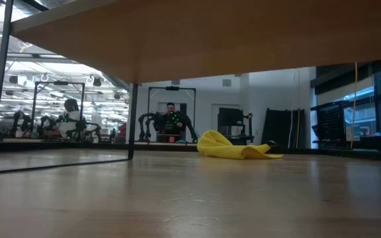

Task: Stack small to large cups/mugs on shelf
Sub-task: Put the transparent mug on the shelf

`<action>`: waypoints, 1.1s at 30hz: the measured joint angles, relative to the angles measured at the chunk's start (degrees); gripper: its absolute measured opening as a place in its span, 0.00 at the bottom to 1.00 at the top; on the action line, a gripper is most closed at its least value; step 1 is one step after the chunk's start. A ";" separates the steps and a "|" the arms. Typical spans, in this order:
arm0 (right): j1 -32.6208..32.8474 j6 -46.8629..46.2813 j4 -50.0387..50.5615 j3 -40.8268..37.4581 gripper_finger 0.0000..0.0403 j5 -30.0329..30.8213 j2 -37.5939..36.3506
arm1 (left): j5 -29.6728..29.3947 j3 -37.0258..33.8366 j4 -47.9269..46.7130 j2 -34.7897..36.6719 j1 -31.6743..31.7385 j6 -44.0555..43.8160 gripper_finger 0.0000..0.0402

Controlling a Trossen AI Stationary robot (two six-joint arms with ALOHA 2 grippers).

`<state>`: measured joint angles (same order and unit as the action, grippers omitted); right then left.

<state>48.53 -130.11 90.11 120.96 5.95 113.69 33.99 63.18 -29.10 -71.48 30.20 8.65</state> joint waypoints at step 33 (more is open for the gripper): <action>-0.85 0.66 -0.05 3.48 0.01 10.44 -0.22 | -0.01 0.00 -0.48 0.00 0.00 -1.01 0.23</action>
<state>47.68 -129.45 90.06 124.44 16.39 113.47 33.98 63.18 -29.58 -71.48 30.20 7.64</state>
